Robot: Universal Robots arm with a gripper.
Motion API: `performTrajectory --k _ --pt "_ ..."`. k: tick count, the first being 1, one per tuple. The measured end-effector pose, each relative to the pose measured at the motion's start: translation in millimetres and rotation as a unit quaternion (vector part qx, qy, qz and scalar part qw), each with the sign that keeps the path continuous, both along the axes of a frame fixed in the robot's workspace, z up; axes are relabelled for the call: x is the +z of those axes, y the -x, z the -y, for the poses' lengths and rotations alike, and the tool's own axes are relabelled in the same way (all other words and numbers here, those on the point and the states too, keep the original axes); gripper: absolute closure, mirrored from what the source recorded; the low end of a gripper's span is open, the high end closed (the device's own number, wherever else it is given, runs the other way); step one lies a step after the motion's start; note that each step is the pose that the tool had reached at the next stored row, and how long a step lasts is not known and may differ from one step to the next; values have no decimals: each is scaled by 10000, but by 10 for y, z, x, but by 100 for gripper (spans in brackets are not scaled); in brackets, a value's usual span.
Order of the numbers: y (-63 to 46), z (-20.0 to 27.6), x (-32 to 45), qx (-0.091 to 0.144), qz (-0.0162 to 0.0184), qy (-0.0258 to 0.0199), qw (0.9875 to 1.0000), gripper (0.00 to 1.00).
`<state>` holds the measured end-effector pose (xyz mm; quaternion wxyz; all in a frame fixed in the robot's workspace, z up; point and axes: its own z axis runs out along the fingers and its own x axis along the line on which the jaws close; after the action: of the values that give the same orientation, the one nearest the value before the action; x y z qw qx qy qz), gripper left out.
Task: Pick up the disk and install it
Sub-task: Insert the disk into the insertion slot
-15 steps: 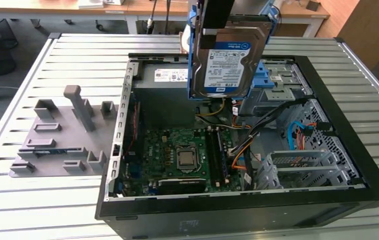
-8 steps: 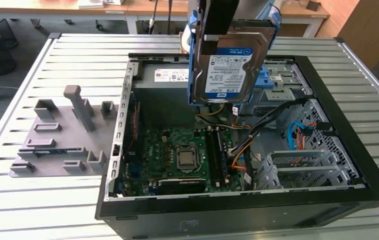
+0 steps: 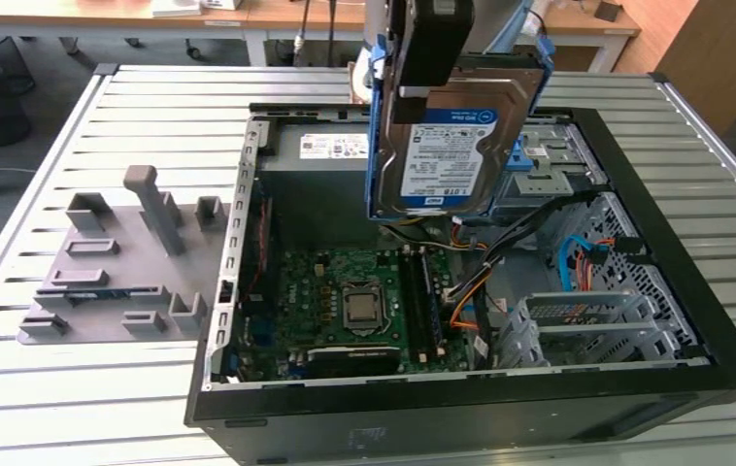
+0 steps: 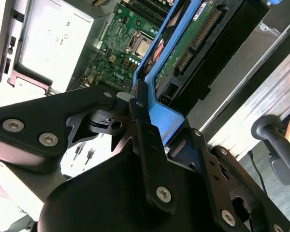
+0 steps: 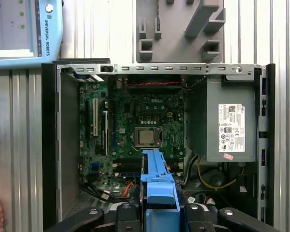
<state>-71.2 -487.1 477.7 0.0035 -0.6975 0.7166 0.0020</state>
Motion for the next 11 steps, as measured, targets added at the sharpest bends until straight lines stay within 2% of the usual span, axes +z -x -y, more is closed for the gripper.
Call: performTrajectory --k 8,11 --pt "-1 227 -8 -3 0 0 10000 63" --pt "-15 291 -14 -4 -1 0 10000 63"
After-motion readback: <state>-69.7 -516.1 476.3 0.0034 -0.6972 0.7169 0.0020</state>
